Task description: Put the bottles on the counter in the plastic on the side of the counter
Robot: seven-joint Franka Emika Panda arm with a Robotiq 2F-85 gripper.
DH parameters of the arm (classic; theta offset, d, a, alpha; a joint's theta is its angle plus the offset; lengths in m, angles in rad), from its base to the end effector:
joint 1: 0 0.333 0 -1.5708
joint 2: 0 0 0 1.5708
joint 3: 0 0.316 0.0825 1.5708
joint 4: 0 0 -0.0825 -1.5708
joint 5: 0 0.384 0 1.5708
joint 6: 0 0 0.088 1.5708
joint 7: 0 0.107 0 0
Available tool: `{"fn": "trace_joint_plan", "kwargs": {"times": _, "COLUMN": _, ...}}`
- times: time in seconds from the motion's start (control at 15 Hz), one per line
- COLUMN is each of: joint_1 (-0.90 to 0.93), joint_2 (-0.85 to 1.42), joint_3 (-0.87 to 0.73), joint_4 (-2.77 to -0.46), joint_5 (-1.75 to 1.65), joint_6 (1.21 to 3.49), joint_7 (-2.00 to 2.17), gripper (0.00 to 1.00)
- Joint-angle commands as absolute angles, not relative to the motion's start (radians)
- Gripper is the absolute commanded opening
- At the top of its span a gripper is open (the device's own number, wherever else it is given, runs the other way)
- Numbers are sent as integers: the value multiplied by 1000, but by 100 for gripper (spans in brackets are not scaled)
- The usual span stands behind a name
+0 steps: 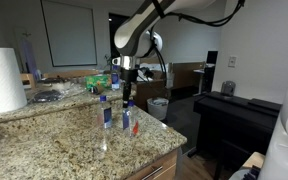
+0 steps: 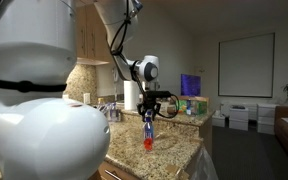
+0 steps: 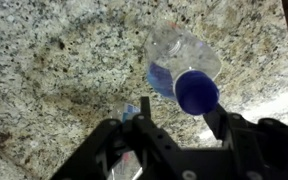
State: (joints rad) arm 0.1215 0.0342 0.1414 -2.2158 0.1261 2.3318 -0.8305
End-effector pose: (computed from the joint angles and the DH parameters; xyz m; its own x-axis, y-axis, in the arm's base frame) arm 0.5213 0.1423 0.3698 0.5283 0.8394 0.1280 0.8471 -0.5313 -0.0121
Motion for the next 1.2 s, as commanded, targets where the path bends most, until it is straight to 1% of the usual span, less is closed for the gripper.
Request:
{"fn": "trace_joint_plan", "kwargs": {"times": 0.0, "joint_1": 114, "joint_2": 0, "joint_3": 130, "joint_4": -2238, "joint_5": 98, "joint_6": 2343, "joint_7": -827, "gripper": 38}}
{"fn": "trace_joint_plan", "kwargs": {"times": 0.07, "joint_1": 114, "joint_2": -4, "joint_3": 127, "joint_4": -2238, "joint_5": 97, "joint_6": 2340, "joint_7": -827, "gripper": 36}}
{"fn": "trace_joint_plan", "kwargs": {"times": 0.13, "joint_1": 114, "joint_2": -9, "joint_3": 124, "joint_4": -2239, "joint_5": 97, "joint_6": 2335, "joint_7": -828, "gripper": 30}}
{"fn": "trace_joint_plan", "kwargs": {"times": 0.4, "joint_1": 115, "joint_2": -15, "joint_3": 117, "joint_4": -2238, "joint_5": 93, "joint_6": 2323, "joint_7": -829, "gripper": 2}}
{"fn": "trace_joint_plan", "kwargs": {"times": 0.53, "joint_1": 115, "joint_2": -17, "joint_3": 115, "joint_4": -2237, "joint_5": 96, "joint_6": 2319, "joint_7": -832, "gripper": 0}}
{"fn": "trace_joint_plan", "kwargs": {"times": 0.6, "joint_1": 115, "joint_2": -18, "joint_3": 115, "joint_4": -2237, "joint_5": 96, "joint_6": 2318, "joint_7": -832, "gripper": 34}}
{"fn": "trace_joint_plan", "kwargs": {"times": 0.67, "joint_1": 115, "joint_2": -20, "joint_3": 114, "joint_4": -2238, "joint_5": 97, "joint_6": 2317, "joint_7": -833, "gripper": 30}}
{"fn": "trace_joint_plan", "kwargs": {"times": 0.73, "joint_1": 115, "joint_2": -22, "joint_3": 113, "joint_4": -2239, "joint_5": 97, "joint_6": 2314, "joint_7": -834, "gripper": 31}}
{"fn": "trace_joint_plan", "kwargs": {"times": 1.07, "joint_1": 113, "joint_2": -37, "joint_3": 108, "joint_4": -2244, "joint_5": 96, "joint_6": 2307, "joint_7": -836, "gripper": 61}}
{"fn": "trace_joint_plan", "kwargs": {"times": 1.13, "joint_1": 114, "joint_2": -39, "joint_3": 107, "joint_4": -2244, "joint_5": 98, "joint_6": 2304, "joint_7": -837, "gripper": 68}}
